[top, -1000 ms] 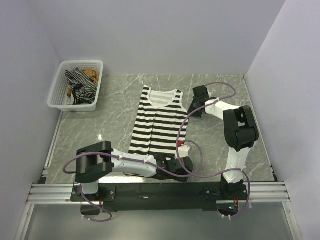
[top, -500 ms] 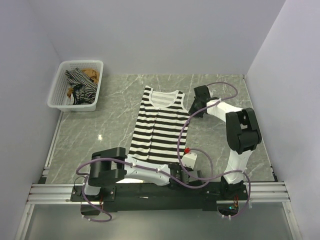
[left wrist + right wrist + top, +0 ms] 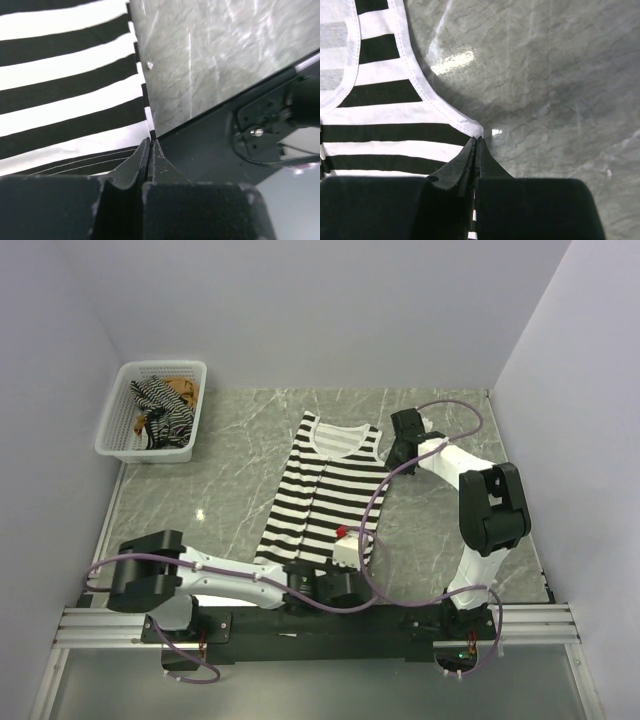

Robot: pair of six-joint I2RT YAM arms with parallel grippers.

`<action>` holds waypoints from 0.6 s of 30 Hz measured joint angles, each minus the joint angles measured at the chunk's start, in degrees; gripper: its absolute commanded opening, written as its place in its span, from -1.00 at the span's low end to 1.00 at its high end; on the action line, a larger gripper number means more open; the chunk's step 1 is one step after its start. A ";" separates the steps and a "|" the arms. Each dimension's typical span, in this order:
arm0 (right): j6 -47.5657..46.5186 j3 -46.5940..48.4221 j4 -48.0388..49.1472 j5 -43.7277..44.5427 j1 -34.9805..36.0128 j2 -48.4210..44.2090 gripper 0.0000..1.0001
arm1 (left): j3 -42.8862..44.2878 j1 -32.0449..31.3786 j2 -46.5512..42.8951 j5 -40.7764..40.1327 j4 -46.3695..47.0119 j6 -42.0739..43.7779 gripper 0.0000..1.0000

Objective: Fold and stack the tank tops

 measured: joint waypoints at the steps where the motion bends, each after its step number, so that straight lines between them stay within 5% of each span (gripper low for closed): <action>1: -0.13 0.00 -0.31 0.28 0.00 -0.20 -1.00 | -1.40 0.33 -1.49 0.17 1.14 -0.22 -0.99; 18: 0.42 12.52 -5.60 3.56 6.62 4.02 -1.00 | -21.75 5.99 -22.99 -0.22 2.60 -13.60 -0.99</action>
